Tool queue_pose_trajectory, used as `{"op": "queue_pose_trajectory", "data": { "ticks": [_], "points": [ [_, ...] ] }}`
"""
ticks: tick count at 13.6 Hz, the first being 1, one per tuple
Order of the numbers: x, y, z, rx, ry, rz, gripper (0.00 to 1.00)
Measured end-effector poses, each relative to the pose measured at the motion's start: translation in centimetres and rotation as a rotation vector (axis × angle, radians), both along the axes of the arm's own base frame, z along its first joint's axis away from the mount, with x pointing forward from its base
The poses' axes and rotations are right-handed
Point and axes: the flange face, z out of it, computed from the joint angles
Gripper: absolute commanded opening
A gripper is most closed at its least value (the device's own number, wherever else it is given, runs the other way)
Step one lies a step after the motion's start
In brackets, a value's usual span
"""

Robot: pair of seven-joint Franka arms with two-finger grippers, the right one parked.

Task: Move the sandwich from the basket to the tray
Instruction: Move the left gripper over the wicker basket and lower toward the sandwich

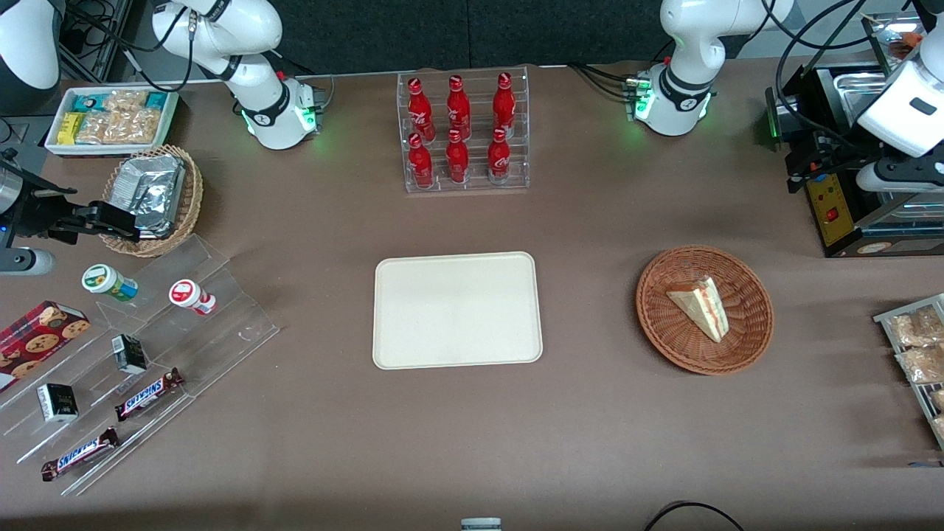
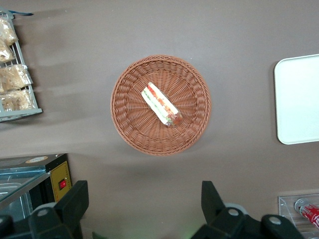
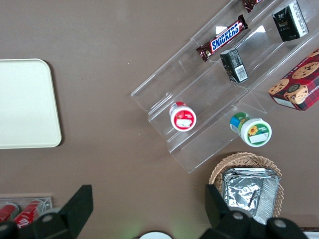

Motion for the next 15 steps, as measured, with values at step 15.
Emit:
{"op": "queue_pose_trajectory", "data": {
  "ticks": [15],
  "points": [
    [4.8, 0.6, -13.8, 0.013, 0.201, 0.344, 1.0]
  ]
}}
